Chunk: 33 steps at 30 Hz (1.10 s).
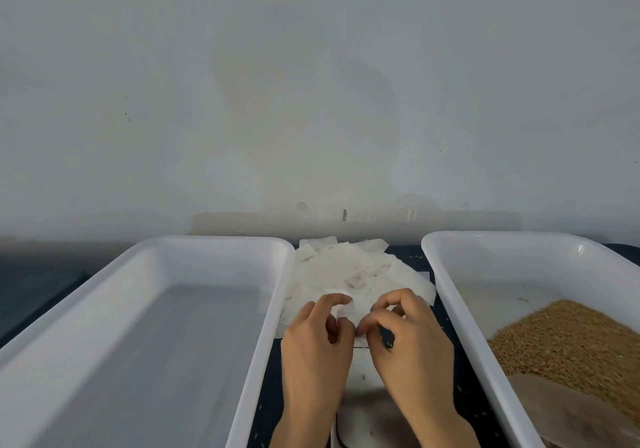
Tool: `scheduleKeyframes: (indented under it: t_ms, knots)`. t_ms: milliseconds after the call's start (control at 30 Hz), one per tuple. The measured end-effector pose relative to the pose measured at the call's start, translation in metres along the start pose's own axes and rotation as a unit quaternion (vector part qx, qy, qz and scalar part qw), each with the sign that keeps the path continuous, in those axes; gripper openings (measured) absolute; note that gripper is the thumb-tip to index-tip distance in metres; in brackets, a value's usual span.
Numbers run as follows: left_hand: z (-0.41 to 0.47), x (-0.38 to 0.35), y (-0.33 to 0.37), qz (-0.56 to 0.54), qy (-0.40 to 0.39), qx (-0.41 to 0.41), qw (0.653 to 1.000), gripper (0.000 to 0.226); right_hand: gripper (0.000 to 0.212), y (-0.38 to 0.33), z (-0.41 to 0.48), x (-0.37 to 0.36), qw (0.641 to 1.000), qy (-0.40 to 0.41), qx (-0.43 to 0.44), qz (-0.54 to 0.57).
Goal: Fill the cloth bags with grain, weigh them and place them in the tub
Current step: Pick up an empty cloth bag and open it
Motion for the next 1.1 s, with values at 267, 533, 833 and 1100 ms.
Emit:
scheduleKeyframes:
  t_ms: [267, 533, 833, 1100]
  knots:
    - [-0.001, -0.004, -0.018, -0.112, -0.027, 0.078, 0.990, 0.026, 0.037, -0.013, -0.010, 0.004, 0.994, 0.057, 0.085, -0.036]
    - [-0.001, -0.004, -0.033, -0.179, -0.017, 0.147, 0.973, 0.023, 0.028, -0.014, -0.016, 0.006, 0.993, 0.057, 0.096, -0.046]
    - [0.001, -0.003, -0.009, -0.187, -0.039, 0.064, 0.979, 0.021, 0.021, -0.011, -0.013, 0.005, 0.997, 0.027, 0.074, -0.024]
    - [-0.012, -0.032, 0.006, -0.087, -0.219, -0.062, 0.970, 0.082, 0.023, 0.011, -0.019, 0.009, 0.997, -0.005, -0.007, 0.074]
Point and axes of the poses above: each hand's wrist, its own z-axis towards the middle knuckle, its own x-axis out of the back of the hand, y = z × x, the point moved 10 cm from there along z, towards the middle knuckle, and after that the axes turned 13 degrees about -z, right-handed, at the moved point
